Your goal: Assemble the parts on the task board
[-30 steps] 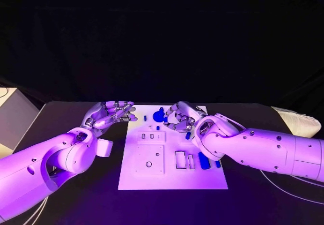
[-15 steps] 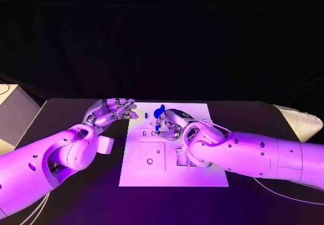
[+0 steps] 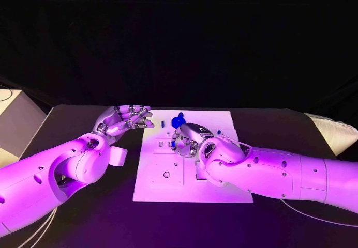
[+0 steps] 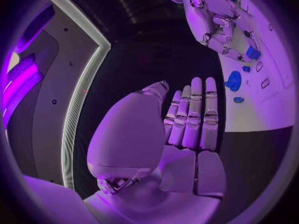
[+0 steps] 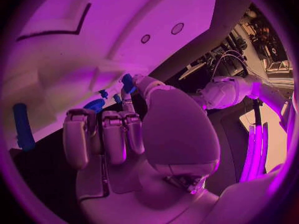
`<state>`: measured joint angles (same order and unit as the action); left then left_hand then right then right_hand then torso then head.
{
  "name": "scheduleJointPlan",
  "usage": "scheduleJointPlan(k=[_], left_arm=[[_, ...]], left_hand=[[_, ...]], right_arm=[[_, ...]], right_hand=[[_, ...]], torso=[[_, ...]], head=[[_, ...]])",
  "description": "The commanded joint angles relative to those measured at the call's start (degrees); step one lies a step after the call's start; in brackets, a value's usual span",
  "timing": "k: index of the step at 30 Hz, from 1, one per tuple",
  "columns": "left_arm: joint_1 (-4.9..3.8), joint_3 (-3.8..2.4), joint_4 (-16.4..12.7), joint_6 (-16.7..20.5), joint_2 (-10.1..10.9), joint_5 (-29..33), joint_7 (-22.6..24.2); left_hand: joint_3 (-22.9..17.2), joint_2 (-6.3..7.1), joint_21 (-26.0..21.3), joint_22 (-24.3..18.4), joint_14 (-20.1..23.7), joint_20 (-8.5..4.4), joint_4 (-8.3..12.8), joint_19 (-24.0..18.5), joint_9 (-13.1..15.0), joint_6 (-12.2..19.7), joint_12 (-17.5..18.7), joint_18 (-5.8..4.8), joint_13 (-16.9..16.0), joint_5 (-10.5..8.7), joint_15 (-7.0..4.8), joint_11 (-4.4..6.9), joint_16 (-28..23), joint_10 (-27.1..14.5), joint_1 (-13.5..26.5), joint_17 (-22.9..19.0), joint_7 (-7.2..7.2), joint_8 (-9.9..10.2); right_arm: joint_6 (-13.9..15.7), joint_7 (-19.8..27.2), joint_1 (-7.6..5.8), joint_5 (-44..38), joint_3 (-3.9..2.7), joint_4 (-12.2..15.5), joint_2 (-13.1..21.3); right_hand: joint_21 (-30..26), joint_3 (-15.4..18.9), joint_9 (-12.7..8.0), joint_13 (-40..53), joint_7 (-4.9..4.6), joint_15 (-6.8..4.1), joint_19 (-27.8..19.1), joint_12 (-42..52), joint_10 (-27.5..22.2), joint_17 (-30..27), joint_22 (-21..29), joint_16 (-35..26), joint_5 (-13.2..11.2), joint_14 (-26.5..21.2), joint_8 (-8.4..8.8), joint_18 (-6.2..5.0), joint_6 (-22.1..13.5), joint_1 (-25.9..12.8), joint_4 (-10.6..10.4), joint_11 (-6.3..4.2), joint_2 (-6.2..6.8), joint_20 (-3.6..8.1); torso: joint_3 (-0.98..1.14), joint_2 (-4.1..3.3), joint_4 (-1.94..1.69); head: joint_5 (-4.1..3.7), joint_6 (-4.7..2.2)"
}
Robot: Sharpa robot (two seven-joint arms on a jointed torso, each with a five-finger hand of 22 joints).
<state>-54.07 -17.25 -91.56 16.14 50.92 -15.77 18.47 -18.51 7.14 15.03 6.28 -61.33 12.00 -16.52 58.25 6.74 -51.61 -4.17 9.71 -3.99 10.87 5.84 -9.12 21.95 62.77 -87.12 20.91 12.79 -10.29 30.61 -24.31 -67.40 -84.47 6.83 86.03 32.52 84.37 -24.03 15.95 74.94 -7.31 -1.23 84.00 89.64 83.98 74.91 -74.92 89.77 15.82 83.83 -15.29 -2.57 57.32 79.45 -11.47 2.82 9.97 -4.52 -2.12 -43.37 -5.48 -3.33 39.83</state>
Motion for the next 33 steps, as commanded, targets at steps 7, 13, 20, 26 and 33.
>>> scheduleJointPlan(k=[7, 13, 20, 26, 33], left_arm=[[0.02, -0.03, -0.12, -0.79, -0.08, -0.21, 0.05], [0.02, -0.03, -0.09, -0.87, -0.05, -0.21, 0.0], [0.02, -0.03, -0.12, -0.98, -0.02, -0.23, -0.06], [0.02, -0.03, -0.13, -1.03, 0.02, -0.24, -0.09], [0.02, -0.03, -0.15, -1.11, 0.03, -0.25, -0.12]], left_hand=[[-0.51, 0.48, 0.19, 0.1, 0.5, -0.12, 0.04, 0.07, -0.07, -0.31, 0.24, 0.73, 0.06, -0.29, -0.02, -0.05, 0.28, 0.41, 0.25, 0.19, 0.05, 0.32], [-0.51, 0.48, 0.19, 0.1, 0.5, -0.12, 0.04, 0.07, -0.07, -0.31, 0.24, 0.73, 0.06, -0.29, -0.02, -0.05, 0.28, 0.41, 0.25, 0.19, 0.05, 0.32], [-0.57, 0.5, 0.21, 0.1, 0.55, -0.11, 0.03, 0.05, -0.07, -0.31, 0.25, 0.73, 0.06, -0.3, -0.01, -0.05, 0.32, 0.41, 0.32, 0.25, 0.05, 0.33], [-0.57, 0.5, 0.21, 0.1, 0.55, -0.11, 0.03, 0.05, -0.07, -0.31, 0.25, 0.73, 0.06, -0.3, -0.01, -0.05, 0.32, 0.41, 0.32, 0.25, 0.05, 0.33], [-0.57, 0.5, 0.21, 0.1, 0.55, -0.11, 0.03, 0.05, -0.07, -0.31, 0.25, 0.73, 0.06, -0.3, -0.01, -0.05, 0.32, 0.41, 0.32, 0.25, 0.05, 0.33]], right_arm=[[0.01, -1.17, 0.55, -3.01, 0.0, -1.1, -0.61], [0.4, -1.31, 0.69, -3.47, 0.0, -1.81, -0.86], [0.81, -1.4, 0.97, -3.61, 0.0, -2.77, -1.38], [1.01, -1.4, 1.1, -3.63, -0.01, -3.15, -1.64], [0.85, -1.33, 1.23, -3.59, -0.01, -3.52, -1.93]], right_hand=[[-0.24, -0.13, 0.51, 15.06, 0.21, -0.4, 3.45, 0.36, 6.02, 15.09, -8.25, 0.23, 0.41, 6.17, -0.25, 0.78, 0.56, -0.42, 0.16, -0.31, 0.24, 0.34], [-0.23, -0.11, 0.52, 15.06, 0.21, -0.41, 3.46, 0.36, 6.02, 15.09, -8.27, 0.23, 0.44, 6.17, -0.28, 0.78, 0.54, -0.53, 0.13, -0.31, 0.31, 0.35], [-0.3, -0.08, 0.54, 15.06, 0.2, -0.42, 3.44, 0.36, 6.02, 15.09, -8.19, 0.23, 0.44, 6.17, -0.32, 0.76, 0.49, -0.72, 0.06, -0.31, 0.41, 0.36], [-0.29, -0.03, 0.56, 15.06, 0.18, -0.42, 3.45, 0.36, 6.02, 15.09, -8.22, 0.23, 0.41, 6.17, -0.35, 0.77, 0.38, -1.02, -0.06, -0.3, 0.55, 0.37], [-0.27, 0.07, 0.56, 15.01, 0.15, -0.41, 3.47, 0.31, 5.97, 15.09, -8.24, 0.23, 0.33, 6.17, -0.36, 0.78, 0.19, -1.37, -0.19, -0.28, 0.78, 0.38]], torso=[[-0.04, 0.06, -0.03], [-0.08, 0.06, 0.01], [-0.07, 0.04, 0.0], [-0.1, 0.07, 0.0], [-0.04, 0.07, 0.06]], head=[[0.0, 0.17], [0.02, 0.19], [0.06, 0.27], [0.02, 0.32], [0.09, 0.29]])
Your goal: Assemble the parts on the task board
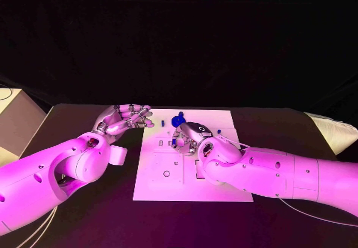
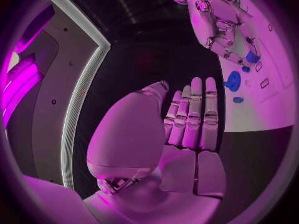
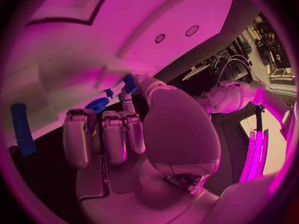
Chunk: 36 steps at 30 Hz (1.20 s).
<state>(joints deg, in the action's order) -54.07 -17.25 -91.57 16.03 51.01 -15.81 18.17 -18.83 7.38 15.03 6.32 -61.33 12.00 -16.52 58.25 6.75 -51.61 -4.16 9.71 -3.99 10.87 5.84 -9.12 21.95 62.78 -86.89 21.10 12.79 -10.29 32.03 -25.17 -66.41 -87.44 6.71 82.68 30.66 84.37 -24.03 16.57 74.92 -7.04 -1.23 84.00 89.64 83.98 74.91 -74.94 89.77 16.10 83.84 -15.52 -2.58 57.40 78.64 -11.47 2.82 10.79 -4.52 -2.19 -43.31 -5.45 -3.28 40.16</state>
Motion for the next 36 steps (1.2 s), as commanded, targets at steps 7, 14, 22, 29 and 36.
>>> scheduleJointPlan(k=[7, 14, 22, 29, 36], left_arm=[[0.02, -0.03, -0.15, -1.06, 0.0, -0.22, 0.12], [0.02, -0.04, -0.15, -1.13, 0.0, -0.24, 0.06], [0.02, -0.04, -0.11, -1.2, -0.01, -0.26, 0.01], [0.02, -0.04, -0.06, -1.22, -0.03, -0.3, -0.01], [0.02, -0.04, 0.22, -0.71, -0.25, -1.39, -1.01]], left_hand=[[-0.24, 0.27, 0.21, 0.06, 0.55, -0.11, 0.03, 0.05, -0.08, -0.31, 0.25, 0.73, 0.06, -0.3, -0.02, -0.05, 0.32, 0.41, 0.09, 0.06, 0.05, 0.33], [-0.24, 0.27, 0.21, 0.06, 0.55, -0.11, 0.03, 0.05, -0.08, -0.31, 0.25, 0.73, 0.06, -0.3, -0.02, -0.05, 0.32, 0.41, 0.09, 0.06, 0.05, 0.33], [-0.24, 0.27, 0.21, 0.06, 0.55, -0.11, 0.03, 0.05, -0.08, -0.31, 0.25, 0.73, 0.06, -0.3, -0.02, -0.05, 0.32, 0.41, 0.09, 0.06, 0.05, 0.33], [-0.24, 0.27, 0.21, 0.06, 0.55, -0.11, 0.03, 0.05, -0.08, -0.31, 0.25, 0.73, 0.06, -0.3, -0.02, -0.05, 0.32, 0.41, 0.09, 0.06, 0.05, 0.33], [-0.38, 0.51, 0.24, 0.05, 0.74, -0.09, 0.04, -0.03, -0.12, -0.18, 0.33, 0.73, 0.08, -0.34, 0.02, -0.11, 0.48, 0.31, 0.35, 0.3, 0.14, 0.45]], right_arm=[[-1.17, -0.15, 0.33, -0.47, 0.11, -0.31, -0.08], [-1.72, 0.21, 0.35, -0.34, 0.11, -0.4, -0.06], [-1.08, 0.64, 0.35, -0.2, 0.11, -0.35, 0.02], [0.77, 1.09, 0.39, -0.14, 0.11, -0.04, 0.23], [4.16, 2.52, 0.46, 0.08, 0.11, 1.21, 1.12]], right_hand=[[-0.37, 0.6, -0.27, 14.52, -0.56, -0.16, 3.46, -0.16, 5.45, 15.09, -8.16, 0.23, -0.27, 6.16, 0.28, 0.78, -1.33, -1.38, -0.35, 0.08, 1.42, 0.25], [-0.45, 1.33, -0.7, 13.85, -1.24, 0.34, 3.44, -0.81, 4.73, 15.09, -8.13, 0.23, -0.77, 6.16, 1.11, 0.78, -3.12, -1.62, -0.44, 0.67, 2.6, -0.15], [-0.49, 2.32, -1.09, 12.74, -1.76, 0.79, 3.43, -1.89, 3.51, 15.09, -8.13, 0.23, -1.26, 6.16, 1.82, 0.78, -4.61, -1.73, -0.74, 1.18, 3.2, -0.56], [-0.45, 4.33, -1.41, 11.73, -2.09, 1.14, 3.46, -2.88, 2.36, 15.09, -8.25, 0.23, -2.82, 6.16, 2.31, 0.79, -5.85, -1.77, -1.56, 1.53, 3.46, -0.96], [-0.38, 9.07, -1.67, 11.31, -2.33, 1.42, 3.5, -3.23, 1.9, 15.09, -8.42, 0.23, -5.88, 6.16, 2.46, 0.81, -6.64, -1.13, -3.93, 1.79, 3.06, -1.3]], torso=[[0.04, 0.0, 0.03], [0.07, -0.01, 0.03], [0.08, 0.0, 0.04], [0.06, 0.0, 0.01], [0.09, 0.07, 0.03]], head=[[0.02, -0.01], [0.02, 0.02], [-0.02, 0.01], [-0.05, 0.01], [0.0, -0.28]])
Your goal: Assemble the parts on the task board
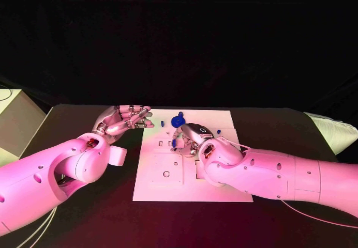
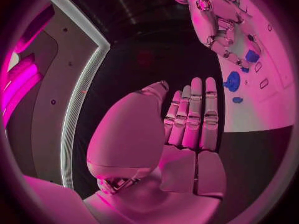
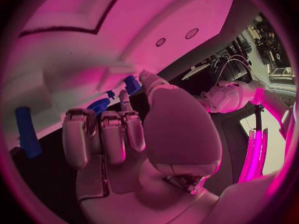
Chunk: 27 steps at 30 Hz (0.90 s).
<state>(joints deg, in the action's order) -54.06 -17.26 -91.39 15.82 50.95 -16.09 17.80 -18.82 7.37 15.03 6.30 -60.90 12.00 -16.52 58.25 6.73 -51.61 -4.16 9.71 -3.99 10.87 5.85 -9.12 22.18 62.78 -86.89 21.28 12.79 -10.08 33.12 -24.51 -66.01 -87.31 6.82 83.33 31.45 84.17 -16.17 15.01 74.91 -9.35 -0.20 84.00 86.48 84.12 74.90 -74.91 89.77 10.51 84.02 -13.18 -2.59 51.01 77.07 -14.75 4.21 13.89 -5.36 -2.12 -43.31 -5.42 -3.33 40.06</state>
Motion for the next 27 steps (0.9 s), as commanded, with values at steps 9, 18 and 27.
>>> scheduleJointPlan(k=[9, 18, 27], left_arm=[[-0.03, -0.03, 2.15, 2.47, -1.53, -7.88, -8.12], [-0.62, -0.01, 6.88, 1.29, -4.74, -18.3, -18.97], [-3.98, 0.73, 11.83, -5.97, -9.29, -31.66, -30.89]], left_hand=[[0.8, 1.44, 6.2, 2.86, -7.68, -2.78, 0.16, 7.29, 0.48, -0.66, -4.31, 0.83, -2.06, -0.56, -2.44, 1.68, 12.78, 4.84, 4.57, 7.65, -0.82, -1.38], [1.91, 1.61, 26.69, 15.74, -17.77, -7.02, -0.42, 12.74, 5.45, 1.85, -30.14, 0.63, -19.58, -0.22, -5.95, 5.51, 51.98, 2.16, 6.21, 42.39, -3.82, -12.63], [-0.26, 0.2, 47.58, 37.74, -23.91, -7.09, -0.34, 11.38, 11.51, 4.91, -51.7, -1.36, -35.26, -0.13, -6.54, 6.13, 61.64, 0.36, 13.38, 56.19, -5.16, -23.69]], right_arm=[[8.39, 14.12, -1.05, 6.97, -0.46, 2.93, 3.68], [9.78, 25.42, -3.02, 18.27, -1.12, 3.53, 6.98], [10.19, 30.27, -5.75, 29.84, -1.81, 2.36, 10.74]], right_hand=[[-0.43, 4.37, -0.44, 11.28, -0.33, 0.58, 3.39, -0.05, 1.74, 15.1, -8.24, 0.23, 0.63, 5.98, 0.67, 0.76, -1.21, 1.68, -1.7, 0.65, -1.25, -0.62], [-0.45, 4.85, -0.54, 11.11, -0.52, 0.77, 3.36, -0.21, 1.52, 15.1, -8.26, 0.23, 1.43, 5.98, 0.88, 0.76, -1.45, 2.27, -1.84, 0.85, -1.97, -0.78], [-0.53, 4.6, -0.2, 11.06, -0.15, 0.58, 3.32, -0.22, 1.44, 15.1, -8.25, 0.23, 5.47, 5.98, -0.13, 0.73, 0.13, 1.59, -1.81, 0.55, -3.32, -0.72]], torso=[[0.21, 0.41, 0.34], [0.86, 1.25, 0.63], [1.43, 2.56, 1.18]], head=[[0.46, -0.75], [1.08, -0.62], [1.8, -0.6]])
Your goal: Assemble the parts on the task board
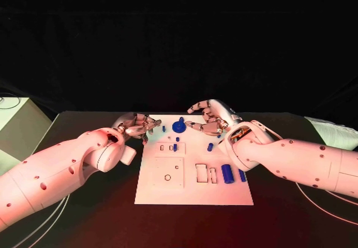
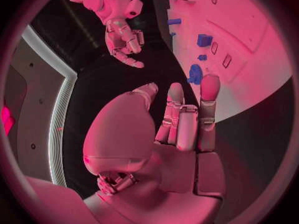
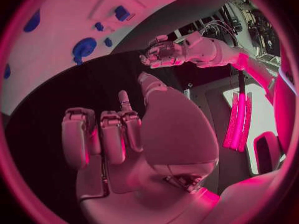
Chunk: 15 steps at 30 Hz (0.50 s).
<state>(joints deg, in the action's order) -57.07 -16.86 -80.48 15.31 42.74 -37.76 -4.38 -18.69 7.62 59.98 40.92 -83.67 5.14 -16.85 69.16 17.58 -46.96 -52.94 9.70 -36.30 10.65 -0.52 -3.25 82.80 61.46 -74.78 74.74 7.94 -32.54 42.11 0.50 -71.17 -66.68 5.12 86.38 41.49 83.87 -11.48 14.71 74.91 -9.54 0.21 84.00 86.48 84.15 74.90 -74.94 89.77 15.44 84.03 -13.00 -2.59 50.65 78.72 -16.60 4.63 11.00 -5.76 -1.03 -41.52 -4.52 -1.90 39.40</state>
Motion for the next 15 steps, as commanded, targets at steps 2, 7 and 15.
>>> scheduleJointPlan(k=[2, 7, 15], left_arm=[[-2.29, 1.04, 1.99, -7.29, -2.33, -12.6, -11.0], [-6.03, 3.78, 4.36, -12.3, -5.37, -18.69, -16.57], [-9.31, 6.14, 8.59, -21.59, -9.72, -25.02, -22.46]], left_hand=[[-0.79, -0.12, 5.61, 6.93, -2.24, -0.5, -0.02, 1.64, 1.38, -0.07, -7.16, -1.87, -7.93, 0.16, -0.47, 0.6, 2.25, 4.46, 2.52, 4.95, -0.74, -2.51], [-0.98, 0.12, 8.68, 10.91, -3.27, -0.73, -0.04, 2.84, 2.1, 0.11, -10.63, -2.46, -12.05, 0.13, -0.71, 0.83, 3.44, 6.62, 4.54, 7.2, -1.03, -3.5], [-1.14, 0.11, 9.76, 12.29, -3.39, -0.78, -0.04, 3.15, 2.36, 0.51, -11.19, -2.66, -12.6, 0.2, -0.72, 0.83, 3.58, 6.73, 5.47, 7.42, -1.0, -3.66]], right_arm=[[0.99, 5.56, -1.07, 12.06, -0.16, -1.37, 1.4], [0.44, 5.79, -1.86, 16.93, -0.23, -2.98, 2.57], [-1.0, 4.63, -2.23, 19.26, -0.25, -4.13, 3.31]], right_hand=[[-0.21, -0.26, 0.16, 11.1, 0.14, 0.08, 3.33, -0.18, 1.46, 15.1, -8.25, 0.23, 1.27, 5.97, -0.51, 0.74, 0.7, -0.08, 0.11, 0.03, -0.49, -0.24], [-0.19, -0.48, 0.2, 11.11, 0.2, -0.01, 3.35, -0.15, 1.49, 15.1, -8.29, 0.23, 2.4, 5.97, -0.67, 0.75, 0.72, -0.09, 0.17, -0.04, -0.44, -0.15], [-0.31, -1.15, 0.18, 10.92, 0.18, -0.05, 3.3, -0.33, 1.26, 15.1, -8.2, 0.23, 3.82, 5.97, -0.73, 0.72, 0.37, 0.64, 0.5, -0.05, -0.1, -0.07]], torso=[[0.45, 1.08, 0.29], [0.83, 1.81, 0.33], [1.49, 2.19, 0.46]], head=[[0.55, 0.21], [1.05, 0.83], [1.44, 1.37]])
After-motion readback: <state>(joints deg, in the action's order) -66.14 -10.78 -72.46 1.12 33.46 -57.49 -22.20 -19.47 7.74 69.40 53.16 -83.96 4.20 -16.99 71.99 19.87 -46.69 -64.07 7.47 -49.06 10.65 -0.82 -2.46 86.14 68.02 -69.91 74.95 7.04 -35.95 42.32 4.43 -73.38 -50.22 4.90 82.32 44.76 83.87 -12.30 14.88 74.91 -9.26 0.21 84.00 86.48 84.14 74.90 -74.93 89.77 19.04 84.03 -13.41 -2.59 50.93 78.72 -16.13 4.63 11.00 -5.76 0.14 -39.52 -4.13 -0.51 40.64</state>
